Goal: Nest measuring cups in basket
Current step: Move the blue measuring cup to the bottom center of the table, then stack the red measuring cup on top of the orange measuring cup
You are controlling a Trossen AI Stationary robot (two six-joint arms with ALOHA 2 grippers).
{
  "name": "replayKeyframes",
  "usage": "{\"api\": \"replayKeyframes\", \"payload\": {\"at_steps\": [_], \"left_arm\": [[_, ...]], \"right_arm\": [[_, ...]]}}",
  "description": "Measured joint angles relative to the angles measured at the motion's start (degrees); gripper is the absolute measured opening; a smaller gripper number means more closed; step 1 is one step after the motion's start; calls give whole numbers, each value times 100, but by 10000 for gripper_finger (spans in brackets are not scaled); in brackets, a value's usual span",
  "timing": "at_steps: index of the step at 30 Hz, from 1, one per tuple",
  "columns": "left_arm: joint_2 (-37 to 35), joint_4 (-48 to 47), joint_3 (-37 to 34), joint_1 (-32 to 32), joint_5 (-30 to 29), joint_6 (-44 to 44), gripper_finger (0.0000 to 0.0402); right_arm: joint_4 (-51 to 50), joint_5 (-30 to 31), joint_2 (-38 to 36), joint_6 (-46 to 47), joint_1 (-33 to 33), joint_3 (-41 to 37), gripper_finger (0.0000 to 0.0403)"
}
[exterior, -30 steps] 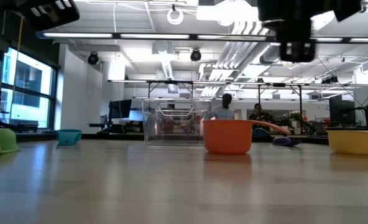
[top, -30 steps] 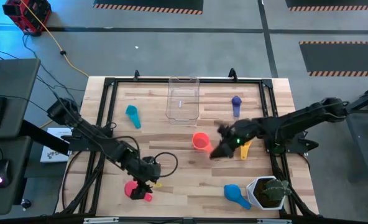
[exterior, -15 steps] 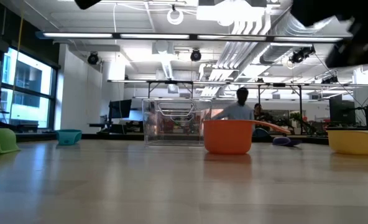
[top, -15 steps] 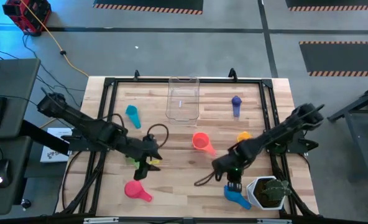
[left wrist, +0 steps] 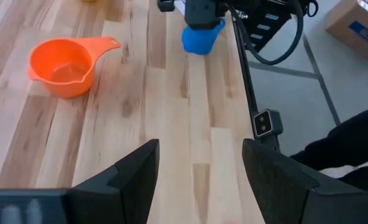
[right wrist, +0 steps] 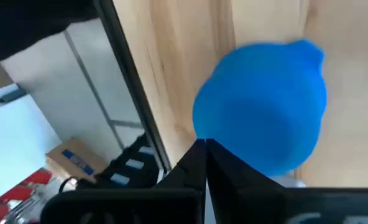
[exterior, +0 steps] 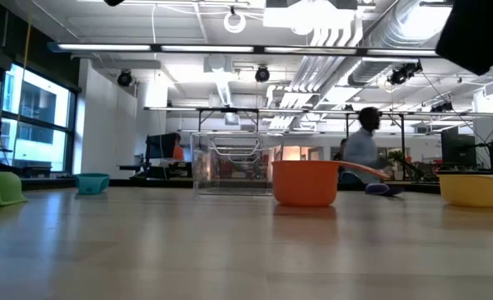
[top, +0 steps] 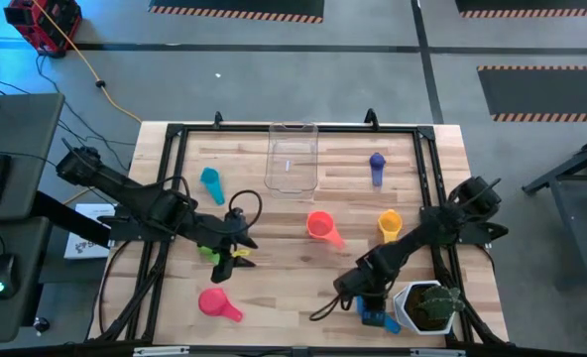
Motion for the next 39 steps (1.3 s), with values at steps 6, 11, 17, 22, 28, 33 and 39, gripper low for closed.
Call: {"api": "replayKeyframes", "payload": {"at_steps": [6,11,17,22,28,33,39], "left_arm": [[0,0,0,0,-162,108,220],[0,-29,0,0,-155,108,220],[0,-48,0,0,-147,106,220],[0,-46,0,0,-146,105,220],[0,-44,-2,0,-146,102,220],[0,-50,-2,0,-144,104,220],[-85,-374,-9,0,-64,100,220]], "right_arm": [[-20,524,-4,-26,-99,0,1],[232,855,-15,-265,-297,4,0],[958,1290,0,-625,-614,2,0],[1426,1532,78,-1185,-897,-2,0],[2721,1498,451,-1574,-1271,0,0],[3342,1505,420,-1863,-1607,76,0],[2498,1482,-494,-2542,-1810,96,0]]}}
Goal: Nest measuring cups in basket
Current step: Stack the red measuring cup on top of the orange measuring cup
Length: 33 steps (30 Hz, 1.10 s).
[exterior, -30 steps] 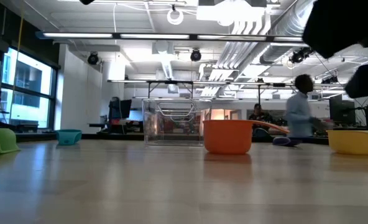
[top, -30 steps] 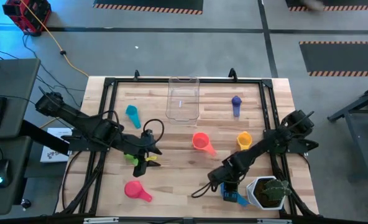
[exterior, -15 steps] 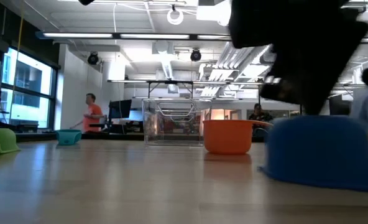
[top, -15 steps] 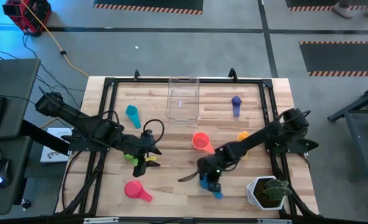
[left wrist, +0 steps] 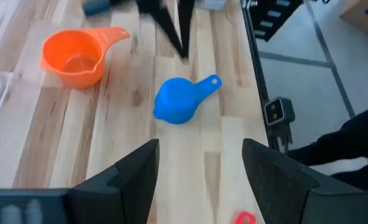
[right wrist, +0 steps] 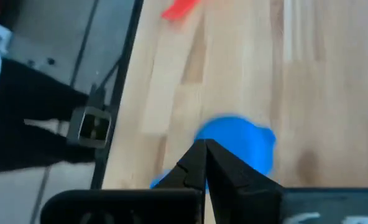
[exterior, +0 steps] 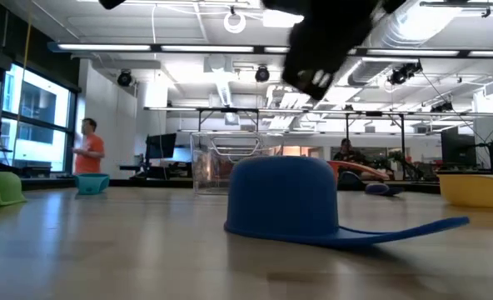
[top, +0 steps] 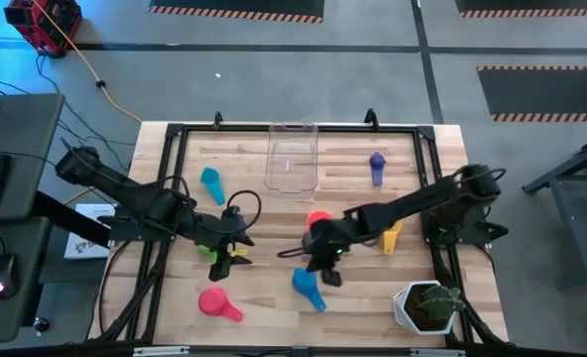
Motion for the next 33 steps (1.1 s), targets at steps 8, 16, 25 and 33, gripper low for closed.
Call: {"api": "replayKeyframes", "payload": {"at_steps": [8,16,25,33], "left_arm": [[-49,-114,2,-7,101,-3,220],[-48,-179,2,-7,134,-35,220],[517,-15,9,-104,1720,56,220],[2231,-481,704,-567,2314,1783,220]], "right_arm": [[-588,644,-1528,790,109,-1131,0],[672,1442,-2664,2576,528,-2659,0],[1538,1625,-2769,3028,567,-3073,0],[1489,1747,-2769,2990,567,-3065,0]]}}
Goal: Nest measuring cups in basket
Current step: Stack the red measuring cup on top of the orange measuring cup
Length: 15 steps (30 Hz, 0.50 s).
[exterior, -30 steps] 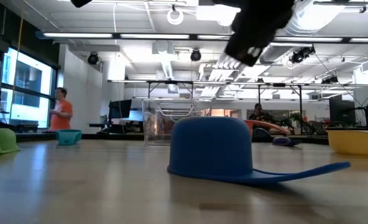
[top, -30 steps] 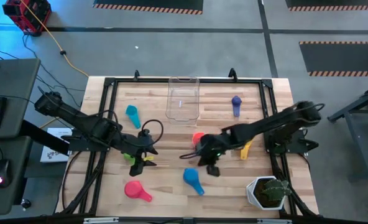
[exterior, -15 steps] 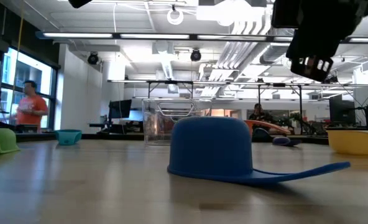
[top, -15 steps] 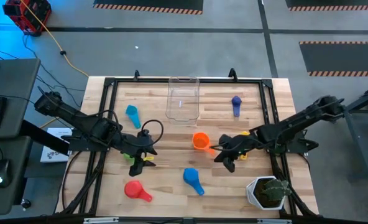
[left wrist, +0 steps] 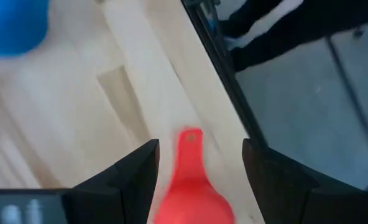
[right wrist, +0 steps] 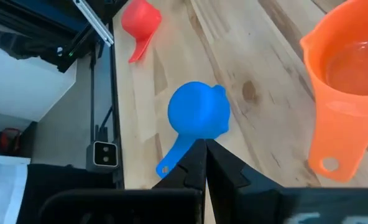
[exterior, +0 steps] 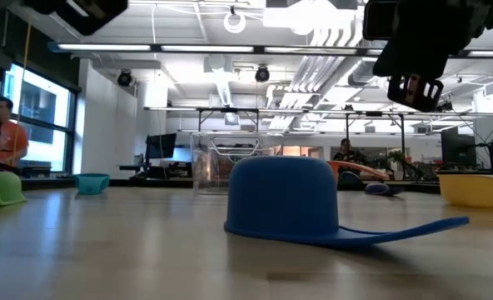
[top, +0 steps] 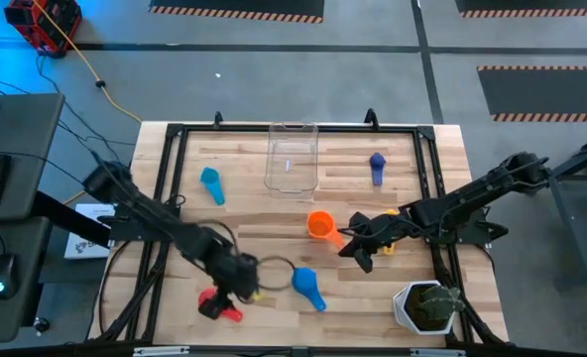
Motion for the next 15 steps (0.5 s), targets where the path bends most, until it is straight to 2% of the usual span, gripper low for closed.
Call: {"api": "replayKeyframes", "payload": {"at_steps": [3,8,11,15], "left_arm": [[519,-205,236,-64,26,341,220],[1081,-14,282,-86,617,727,220],[1299,78,282,-83,602,1093,220],[1520,203,282,-34,592,1166,220]], "right_arm": [[-32,17,0,-42,0,2,0],[-92,81,2,-197,0,0,0],[-122,166,2,-200,0,2,0],[-165,275,2,-199,-2,0,0]]}}
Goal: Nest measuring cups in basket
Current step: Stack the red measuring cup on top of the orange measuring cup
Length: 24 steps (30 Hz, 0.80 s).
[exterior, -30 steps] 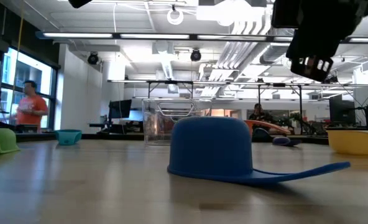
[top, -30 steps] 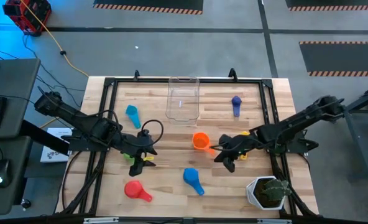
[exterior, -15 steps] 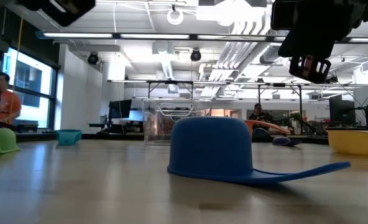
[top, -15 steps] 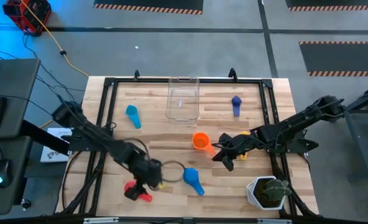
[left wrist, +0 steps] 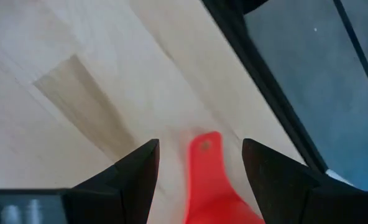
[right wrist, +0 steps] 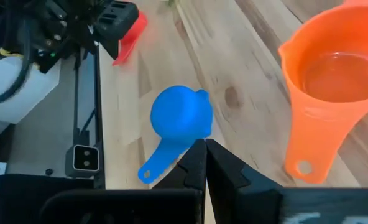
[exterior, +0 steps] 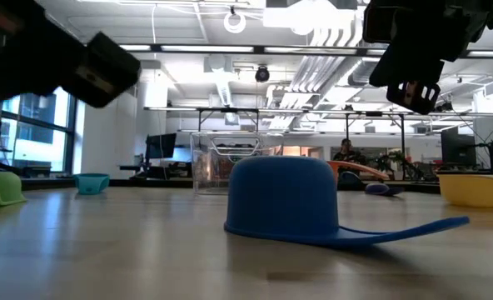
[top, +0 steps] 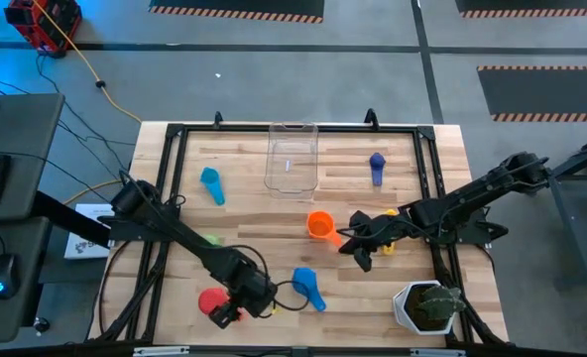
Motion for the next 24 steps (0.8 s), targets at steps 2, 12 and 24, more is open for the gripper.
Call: {"api": "replayKeyframes", "payload": {"at_steps": [2,12,24], "left_arm": [[102,68,4,4,-20,100,220],[507,2,-4,-81,120,163,220],[762,114,13,-128,370,335,192]], "right_arm": [[-18,0,0,2,0,2,0],[-29,160,0,2,0,0,0],[-31,304,0,2,2,0,0]]}}
